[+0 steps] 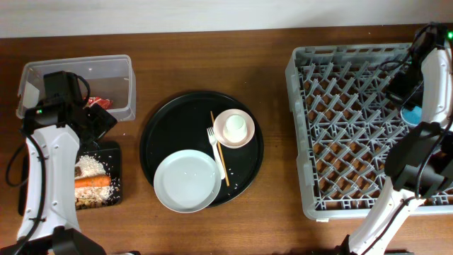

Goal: Sort waste into correct bins and load items into the dishwasher rack
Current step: 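Lower the blue cup upside down into the rack and open the right gripper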

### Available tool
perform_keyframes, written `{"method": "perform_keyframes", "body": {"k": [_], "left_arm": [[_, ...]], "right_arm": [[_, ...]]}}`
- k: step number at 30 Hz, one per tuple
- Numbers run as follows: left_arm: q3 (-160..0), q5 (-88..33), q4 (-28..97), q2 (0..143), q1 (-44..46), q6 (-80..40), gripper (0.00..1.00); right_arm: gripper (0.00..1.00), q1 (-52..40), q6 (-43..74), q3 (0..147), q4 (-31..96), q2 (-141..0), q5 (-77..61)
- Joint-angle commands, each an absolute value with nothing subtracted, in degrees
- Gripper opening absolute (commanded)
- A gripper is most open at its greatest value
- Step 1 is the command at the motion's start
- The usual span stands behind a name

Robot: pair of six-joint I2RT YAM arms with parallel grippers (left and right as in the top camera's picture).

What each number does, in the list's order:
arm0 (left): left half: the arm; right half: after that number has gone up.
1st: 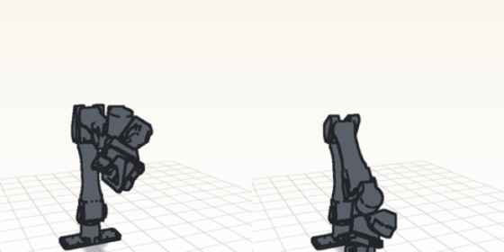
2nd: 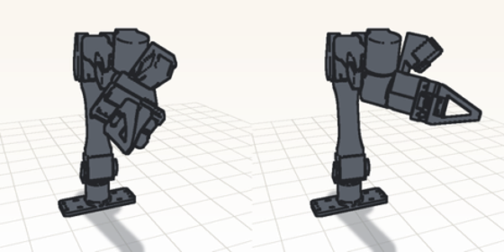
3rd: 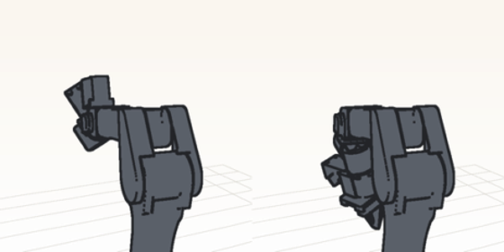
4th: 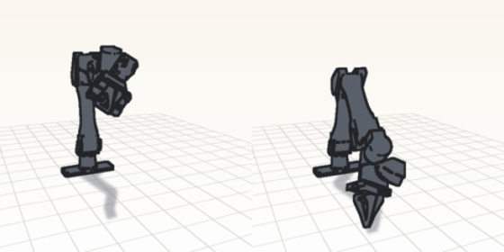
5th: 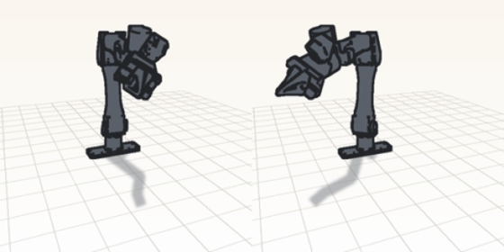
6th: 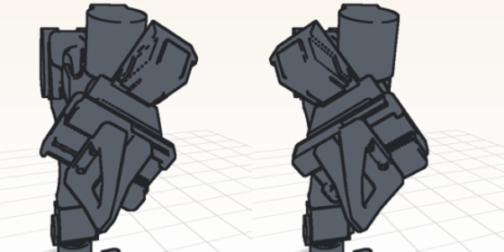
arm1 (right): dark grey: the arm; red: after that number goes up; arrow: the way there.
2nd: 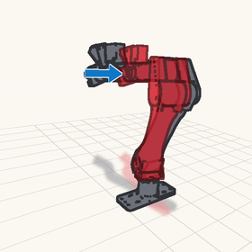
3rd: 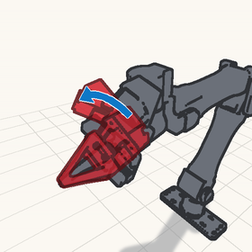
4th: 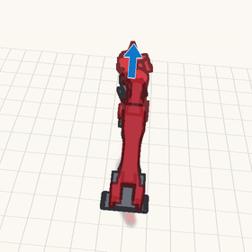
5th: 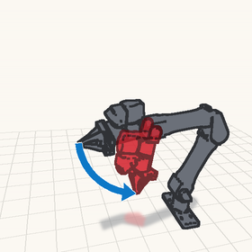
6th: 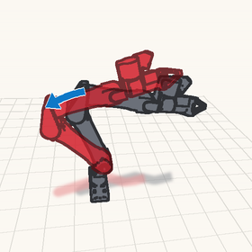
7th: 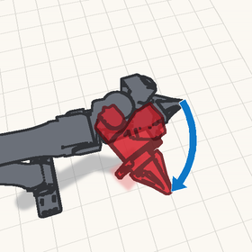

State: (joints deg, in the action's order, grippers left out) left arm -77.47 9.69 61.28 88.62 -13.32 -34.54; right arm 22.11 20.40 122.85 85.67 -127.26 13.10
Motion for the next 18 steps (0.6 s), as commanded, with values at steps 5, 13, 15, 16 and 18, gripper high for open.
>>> {"method": "perform_keyframes", "body": {"k": [5, 13, 15, 16, 18], "left_arm": [[-77.8, 9.9, 61.4, 88.7, -13.6, -35.2, 0.99], [-77.8, 9.9, 61.3, 88.7, -13.6, -35.2, 0.99], [-77.8, 9.9, 61.3, 88.7, -13.6, -35.2, 0.99], [-77.8, 9.9, 61.3, 88.7, -13.6, -35.2, 0.99], [-77.8, 9.9, 61.4, 88.7, -13.6, -35.2, 0.99]], "right_arm": [[0.04, 22.6, 12.2, 126.2, 85.4, -117.5, -4.6], [0.04, 23.0, 1.7, 120.8, 82.9, -117.8, -26.8], [0.04, 24.5, 0.3, 118.0, 79.9, -117.8, -30.9], [0.04, 25.3, 0.1, 116.6, 78.3, -117.8, -32.9], [0.04, 28.1, 0.1, 112.8, 74.3, -118.0, -38.0]]}}
